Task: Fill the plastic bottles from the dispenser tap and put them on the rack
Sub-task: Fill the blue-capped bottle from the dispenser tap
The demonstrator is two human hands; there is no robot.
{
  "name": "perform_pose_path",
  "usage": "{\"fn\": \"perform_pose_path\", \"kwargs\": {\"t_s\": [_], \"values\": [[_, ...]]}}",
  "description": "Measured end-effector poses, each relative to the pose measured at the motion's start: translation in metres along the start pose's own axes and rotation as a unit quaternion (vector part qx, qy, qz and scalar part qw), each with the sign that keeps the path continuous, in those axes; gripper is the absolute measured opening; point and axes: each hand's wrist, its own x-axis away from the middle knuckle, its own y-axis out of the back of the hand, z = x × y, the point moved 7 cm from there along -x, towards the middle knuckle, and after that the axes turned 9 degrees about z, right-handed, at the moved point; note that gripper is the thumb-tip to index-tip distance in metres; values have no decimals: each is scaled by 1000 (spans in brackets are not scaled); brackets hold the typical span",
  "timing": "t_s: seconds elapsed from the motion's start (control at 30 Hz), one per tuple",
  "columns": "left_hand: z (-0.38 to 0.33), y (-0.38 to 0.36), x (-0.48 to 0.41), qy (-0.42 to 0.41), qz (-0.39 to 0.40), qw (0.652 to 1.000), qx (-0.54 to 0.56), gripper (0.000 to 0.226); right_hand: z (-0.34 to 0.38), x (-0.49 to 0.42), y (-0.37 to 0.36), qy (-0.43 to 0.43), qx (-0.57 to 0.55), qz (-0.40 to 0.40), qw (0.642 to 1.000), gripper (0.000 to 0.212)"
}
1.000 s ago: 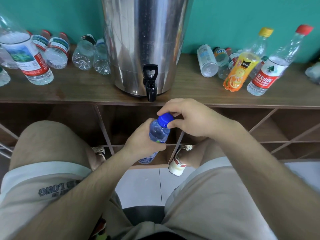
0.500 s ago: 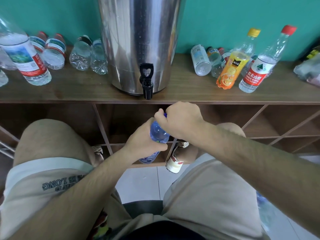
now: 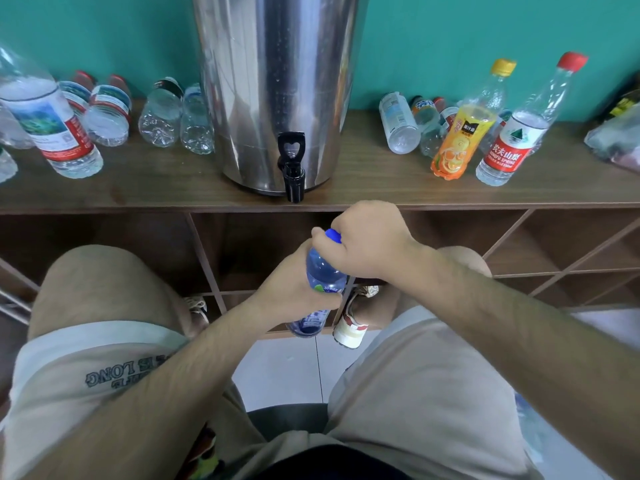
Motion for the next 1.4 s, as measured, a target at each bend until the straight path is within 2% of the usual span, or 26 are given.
{"fn": "perform_pose_path", "kwargs": {"t_s": [0.1,0.17,0.23,0.33,0.5,0.7,0.8,0.87,0.9,0.97,1.0,1.07,1.1,1.17,1.23,1.4], "values": [[-3,3,-2,2,-41,999,-19,80,-6,5,-3,-156,-39,-13,987,61],[-4,1,-1,9,-54,998,-33,87,-11,13,-9,-228,-62,-20,971,58],[-7,-1,2,7,-67,995,-72,84,-17,22,-14,-276,-93,-20,956,57],[-15,-6,6,-2,-81,991,-109,72,-22,30,-19,-296,-110,-4,949,56],[-29,-6,6,-25,-111,990,-85,49,-24,38,-13,-257,-133,-10,957,62],[-57,0,-11,-57,-101,993,-21,56,-43,35,30,-256,-124,-55,957,64],[-83,11,-43,-104,-87,991,19,54,-63,31,62,-241,-119,-122,955,71],[-98,23,-70,-110,-104,988,14,48,-86,34,69,-218,-211,-176,937,67],[-104,30,-81,-99,-124,987,16,53,-99,35,64,-195,-292,-192,917,56],[-113,41,-105,-85,-156,984,28,61,-122,33,46,-152,-439,-208,861,20],[-117,44,-117,-81,-159,983,38,62,-131,30,33,-132,-486,-192,842,15],[-127,46,-137,-74,-154,983,71,61,-134,20,10,-89,-516,-140,840,56],[-132,46,-146,-73,-155,981,86,60,-135,15,0,-80,-517,-116,844,71],[-139,49,-160,-73,-169,977,104,59,-135,3,-12,-56,-547,-94,830,88],[-148,53,-172,-80,-184,974,104,60,-143,-11,-14,-47,-572,-97,813,95],[-162,62,-197,-79,-196,976,45,65,-162,-54,0,-53,-491,-138,859,89]]}}
